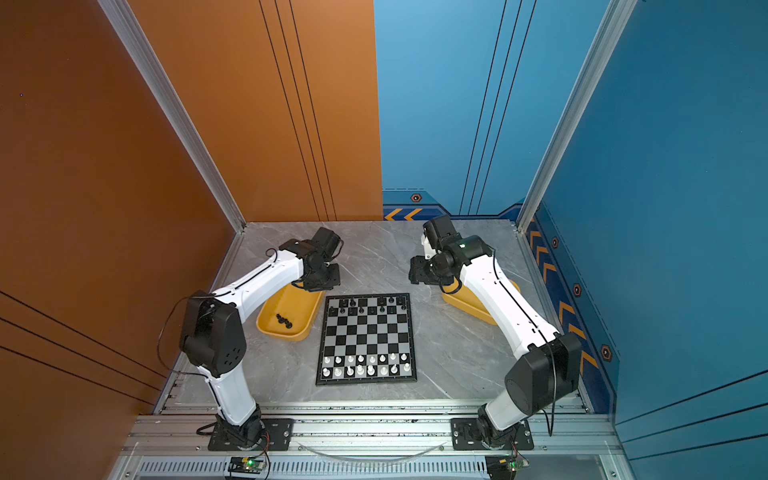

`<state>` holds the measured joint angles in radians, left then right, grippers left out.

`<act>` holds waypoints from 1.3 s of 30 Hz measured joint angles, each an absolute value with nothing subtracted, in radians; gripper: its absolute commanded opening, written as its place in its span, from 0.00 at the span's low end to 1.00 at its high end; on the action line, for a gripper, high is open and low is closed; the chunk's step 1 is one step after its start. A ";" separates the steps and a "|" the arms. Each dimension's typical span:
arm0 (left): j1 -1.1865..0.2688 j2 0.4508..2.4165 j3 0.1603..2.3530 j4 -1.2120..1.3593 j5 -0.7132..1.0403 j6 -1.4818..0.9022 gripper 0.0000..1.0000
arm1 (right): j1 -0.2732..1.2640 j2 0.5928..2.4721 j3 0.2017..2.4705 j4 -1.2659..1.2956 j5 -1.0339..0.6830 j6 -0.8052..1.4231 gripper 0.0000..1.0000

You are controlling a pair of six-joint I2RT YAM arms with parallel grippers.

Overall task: Set up the chess pieces on the board
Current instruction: 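Lift the black piece and carry it over the board's farthest row, then lower the black piece onto a farthest-row square and open the left gripper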

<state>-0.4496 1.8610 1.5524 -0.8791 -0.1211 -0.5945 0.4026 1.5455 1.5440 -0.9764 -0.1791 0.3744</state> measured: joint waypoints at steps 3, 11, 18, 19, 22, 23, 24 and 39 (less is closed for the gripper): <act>-0.455 1.892 1.553 -0.880 -0.119 -0.596 0.02 | 0.398 1.530 1.528 -0.976 -0.178 0.374 0.63; -0.458 1.912 1.552 -0.875 -0.111 -0.596 0.02 | 0.381 1.466 1.482 -0.976 -0.178 0.382 0.63; -0.458 1.949 1.542 -0.860 -0.102 -0.596 0.02 | 0.378 1.436 1.457 -0.977 -0.178 0.393 0.63; -0.459 1.956 1.538 -0.860 -0.101 -0.596 0.02 | 0.378 1.434 1.455 -0.977 -0.177 0.393 0.63; -0.459 1.974 1.524 -0.856 -0.101 -0.596 0.02 | 0.377 1.431 1.453 -0.977 -0.175 0.397 0.63; -0.458 1.977 1.519 -0.856 -0.101 -0.596 0.02 | 0.377 1.430 1.453 -0.977 -0.174 0.397 0.63; -0.458 1.978 1.514 -0.856 -0.101 -0.596 0.02 | 0.377 1.429 1.453 -0.977 -0.174 0.398 0.63; -0.458 1.978 1.505 -0.855 -0.100 -0.597 0.31 | 0.376 1.429 1.453 -0.976 -0.170 0.400 0.63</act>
